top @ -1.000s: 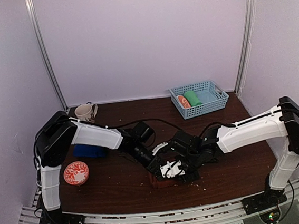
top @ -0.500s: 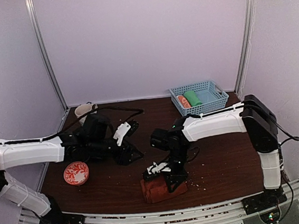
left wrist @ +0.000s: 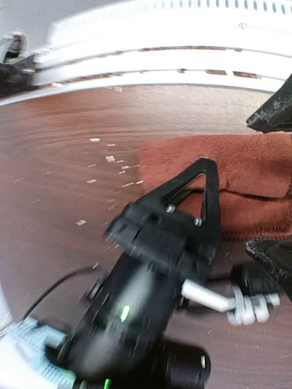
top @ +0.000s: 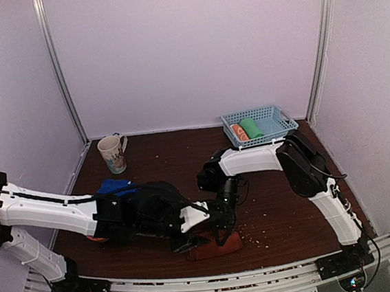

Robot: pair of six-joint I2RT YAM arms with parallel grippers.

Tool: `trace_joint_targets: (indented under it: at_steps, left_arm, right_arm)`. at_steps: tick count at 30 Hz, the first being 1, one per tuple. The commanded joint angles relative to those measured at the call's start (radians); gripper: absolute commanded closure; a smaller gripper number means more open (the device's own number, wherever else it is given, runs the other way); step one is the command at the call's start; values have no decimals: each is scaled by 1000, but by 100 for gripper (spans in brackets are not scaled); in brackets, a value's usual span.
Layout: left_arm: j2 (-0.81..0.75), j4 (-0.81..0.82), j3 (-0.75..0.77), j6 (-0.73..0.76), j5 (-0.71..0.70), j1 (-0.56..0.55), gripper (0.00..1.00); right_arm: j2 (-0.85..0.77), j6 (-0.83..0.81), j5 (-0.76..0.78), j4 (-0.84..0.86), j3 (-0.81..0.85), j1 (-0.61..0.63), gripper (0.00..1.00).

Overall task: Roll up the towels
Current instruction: Roll the towel at the center of the board.

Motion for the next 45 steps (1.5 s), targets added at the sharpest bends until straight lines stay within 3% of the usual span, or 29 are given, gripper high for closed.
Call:
trace_joint_targets:
  at_steps: [1, 12, 23, 27, 30, 33, 40, 45]
  left_arm:
    - [127, -80, 61, 75, -57, -33, 38]
    - [297, -118, 130, 80, -97, -81, 46]
    - [343, -116, 137, 47, -99, -91, 78]
    - [348, -113, 125, 36, -100, -88, 85]
    - [334, -88, 105, 16, -80, -70, 88]
    - [300, -33, 72, -38, 27, -3, 90]
    - [270, 126, -25, -184, 449, 235, 92]
    - [369, 232, -49, -328, 701, 356, 93]
  right_arm:
    - [73, 22, 175, 106, -23, -5, 95]
    - [68, 29, 169, 124, -41, -13, 95]
    - [43, 18, 150, 113, -41, -22, 93]
    - [-57, -63, 120, 53, -21, -52, 73]
    - [-179, -79, 111, 54, -5, -97, 64]
    - [-277, -20, 116, 67, 38, -173, 63]
    - [-526, 100, 180, 194, 65, -309, 65]
    - [-759, 63, 123, 340, -112, -310, 64]
